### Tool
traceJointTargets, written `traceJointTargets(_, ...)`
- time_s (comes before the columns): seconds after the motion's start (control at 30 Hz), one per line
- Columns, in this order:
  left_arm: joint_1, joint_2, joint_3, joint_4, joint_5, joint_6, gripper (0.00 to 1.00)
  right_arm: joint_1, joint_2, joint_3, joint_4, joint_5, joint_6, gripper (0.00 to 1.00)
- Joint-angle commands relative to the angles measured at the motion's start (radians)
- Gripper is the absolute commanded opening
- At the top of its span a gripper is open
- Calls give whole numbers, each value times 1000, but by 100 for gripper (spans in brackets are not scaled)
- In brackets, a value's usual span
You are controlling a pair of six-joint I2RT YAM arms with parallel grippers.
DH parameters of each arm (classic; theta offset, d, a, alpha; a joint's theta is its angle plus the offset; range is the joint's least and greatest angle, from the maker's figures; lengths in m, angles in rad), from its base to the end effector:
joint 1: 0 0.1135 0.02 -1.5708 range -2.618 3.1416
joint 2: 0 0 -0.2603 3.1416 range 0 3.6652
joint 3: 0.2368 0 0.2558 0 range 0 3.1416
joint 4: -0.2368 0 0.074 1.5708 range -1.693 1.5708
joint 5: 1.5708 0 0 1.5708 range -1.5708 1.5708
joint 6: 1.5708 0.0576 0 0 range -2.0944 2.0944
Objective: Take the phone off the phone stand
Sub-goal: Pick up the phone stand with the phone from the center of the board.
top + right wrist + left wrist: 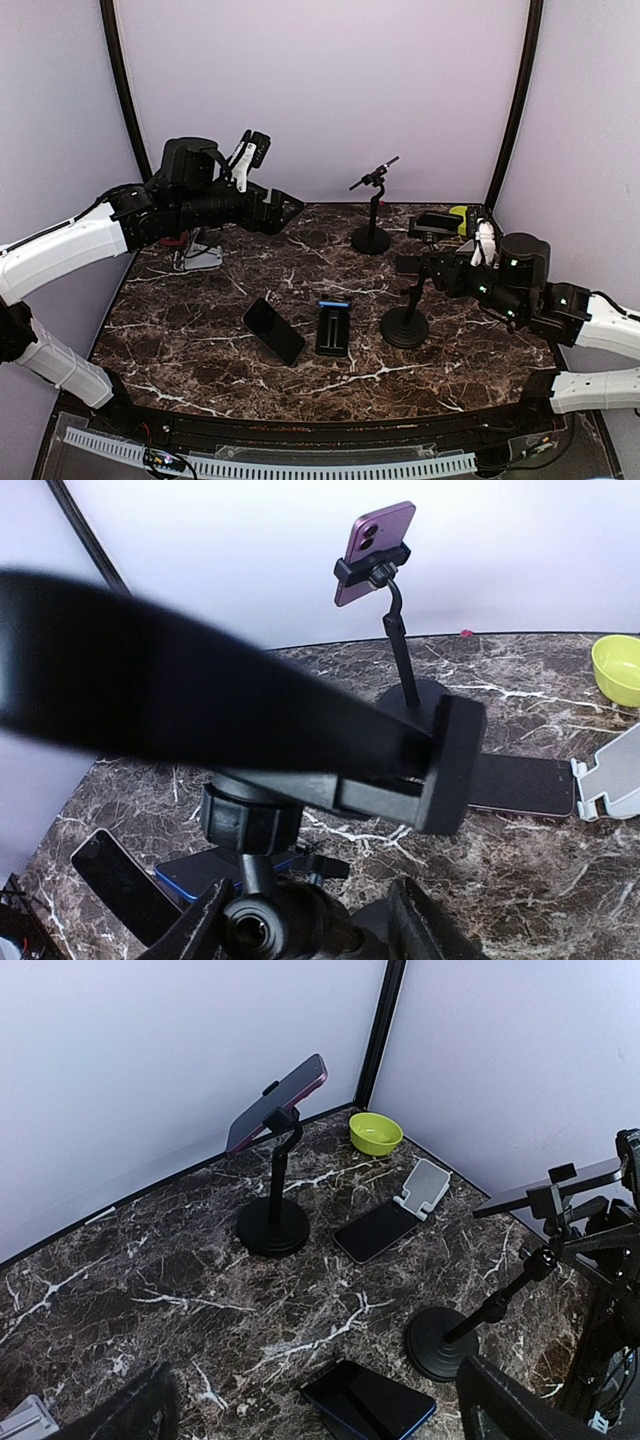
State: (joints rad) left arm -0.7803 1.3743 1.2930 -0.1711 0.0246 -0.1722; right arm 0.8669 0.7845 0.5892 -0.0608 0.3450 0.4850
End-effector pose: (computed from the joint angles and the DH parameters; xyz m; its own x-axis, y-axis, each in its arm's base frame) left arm 0.2473 -0.2467 0.3755 -0.2983 0.0542 -0.9529 0.6792 0.7136 -0.1720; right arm 0.1542 0.1516 0.2755 -0.3808 0.2294 -0.8958 -0.3709 0.8495 0.3752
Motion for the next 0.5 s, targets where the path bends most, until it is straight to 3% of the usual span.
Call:
traceJointTargets(0.0,7,-17,-10,34,4,-9,99,11,22,19,98,32,22,48)
traceJointTargets(0.27,9,-20,-14,32,6,-8,99,11,8,33,68,47,20,28)
traceJointTargets(0.47,12,-18,-14,37,13,-8,99,11,0,38,75,31,-26,7)
